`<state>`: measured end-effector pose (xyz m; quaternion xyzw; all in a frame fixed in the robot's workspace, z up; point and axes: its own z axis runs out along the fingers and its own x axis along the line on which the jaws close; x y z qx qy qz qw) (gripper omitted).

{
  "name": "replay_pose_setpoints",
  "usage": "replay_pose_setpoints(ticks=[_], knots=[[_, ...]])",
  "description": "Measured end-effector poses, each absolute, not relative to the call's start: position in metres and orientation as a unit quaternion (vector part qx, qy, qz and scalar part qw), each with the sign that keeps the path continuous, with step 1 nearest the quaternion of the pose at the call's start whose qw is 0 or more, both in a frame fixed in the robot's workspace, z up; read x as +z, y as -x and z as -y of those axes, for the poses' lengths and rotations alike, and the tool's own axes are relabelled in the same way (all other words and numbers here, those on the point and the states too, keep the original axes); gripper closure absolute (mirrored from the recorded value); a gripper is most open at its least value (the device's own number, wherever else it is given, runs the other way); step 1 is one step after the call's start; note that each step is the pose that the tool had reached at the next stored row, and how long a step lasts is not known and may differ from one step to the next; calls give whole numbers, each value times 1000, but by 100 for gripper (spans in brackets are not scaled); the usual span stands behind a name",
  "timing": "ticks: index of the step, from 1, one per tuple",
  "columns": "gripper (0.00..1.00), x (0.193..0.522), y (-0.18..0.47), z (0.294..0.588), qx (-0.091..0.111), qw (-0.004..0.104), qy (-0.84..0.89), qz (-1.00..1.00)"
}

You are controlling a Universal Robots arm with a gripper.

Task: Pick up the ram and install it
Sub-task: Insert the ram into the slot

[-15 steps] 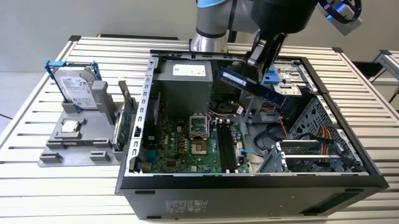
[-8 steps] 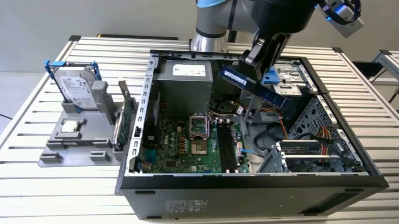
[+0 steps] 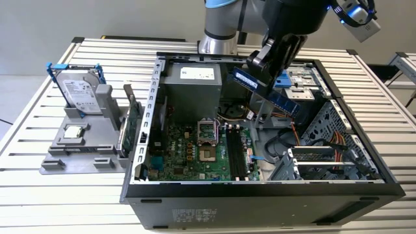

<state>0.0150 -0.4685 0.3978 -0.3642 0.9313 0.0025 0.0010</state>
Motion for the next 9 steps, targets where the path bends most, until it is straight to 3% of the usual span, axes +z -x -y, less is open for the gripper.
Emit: replay_pose_setpoints(ticks=[9], knots=[[100,398,-16,468,2,1,317,-948]])
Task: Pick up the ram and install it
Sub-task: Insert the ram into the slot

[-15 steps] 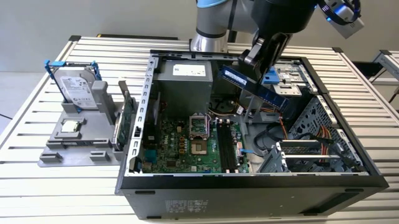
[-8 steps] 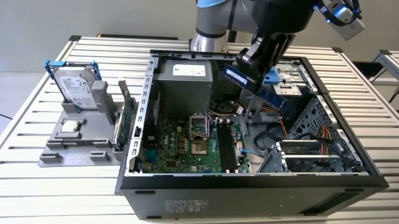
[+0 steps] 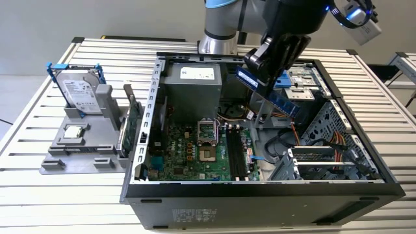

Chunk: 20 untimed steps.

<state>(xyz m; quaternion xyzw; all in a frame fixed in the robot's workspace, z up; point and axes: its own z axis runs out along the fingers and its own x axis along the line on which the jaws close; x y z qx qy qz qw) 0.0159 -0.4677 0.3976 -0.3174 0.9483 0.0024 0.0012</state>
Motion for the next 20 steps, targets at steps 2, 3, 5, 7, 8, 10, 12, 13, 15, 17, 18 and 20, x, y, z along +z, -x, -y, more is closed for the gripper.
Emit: replay_pose_setpoints(ticks=[2,3,5,7,8,10,12,13,15,17,18,20], knots=[[100,398,-16,468,2,1,307,-952],[100,398,-16,468,2,1,301,-954],[100,398,-16,467,2,1,289,-957],[100,398,-16,467,2,1,278,-960],[100,398,-17,467,2,1,273,-962],[100,398,-17,467,2,1,261,-965],[100,398,-17,467,2,1,250,-968],[100,398,-17,467,2,1,244,-970],[100,398,-17,467,2,1,233,-972],[100,398,-17,467,2,1,222,-975],[100,398,-17,467,2,1,216,-976],[100,398,-17,467,2,1,205,-979]])
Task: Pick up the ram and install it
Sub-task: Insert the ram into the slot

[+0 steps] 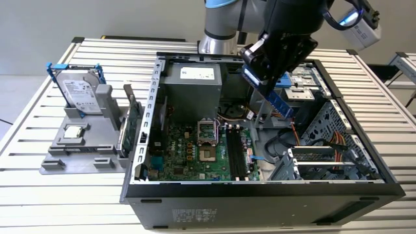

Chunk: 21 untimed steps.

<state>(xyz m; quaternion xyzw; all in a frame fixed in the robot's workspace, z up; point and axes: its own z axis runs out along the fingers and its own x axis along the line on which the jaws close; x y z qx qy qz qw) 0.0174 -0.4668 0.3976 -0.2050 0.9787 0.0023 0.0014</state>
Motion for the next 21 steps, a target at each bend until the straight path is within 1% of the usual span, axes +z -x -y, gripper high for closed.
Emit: replay_pose_setpoints(ticks=[21], knots=[[100,398,-20,466,2,2,93,-996]])
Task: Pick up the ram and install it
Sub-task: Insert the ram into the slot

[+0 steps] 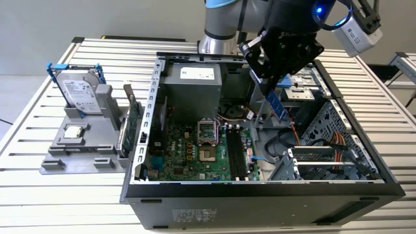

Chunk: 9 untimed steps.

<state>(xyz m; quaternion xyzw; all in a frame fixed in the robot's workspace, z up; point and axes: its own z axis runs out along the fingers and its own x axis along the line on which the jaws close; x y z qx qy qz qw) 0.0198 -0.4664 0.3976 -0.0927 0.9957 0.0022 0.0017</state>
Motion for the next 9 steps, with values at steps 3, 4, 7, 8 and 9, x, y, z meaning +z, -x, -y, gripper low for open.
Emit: replay_pose_setpoints(ticks=[3,4,7,8,9], knots=[[100,398,-20,466,2,2,78,-997],[100,398,-20,466,2,2,72,-997],[100,398,-21,466,2,2,57,-998],[100,398,-21,466,2,2,52,-999],[100,398,-21,466,2,2,46,-999]])
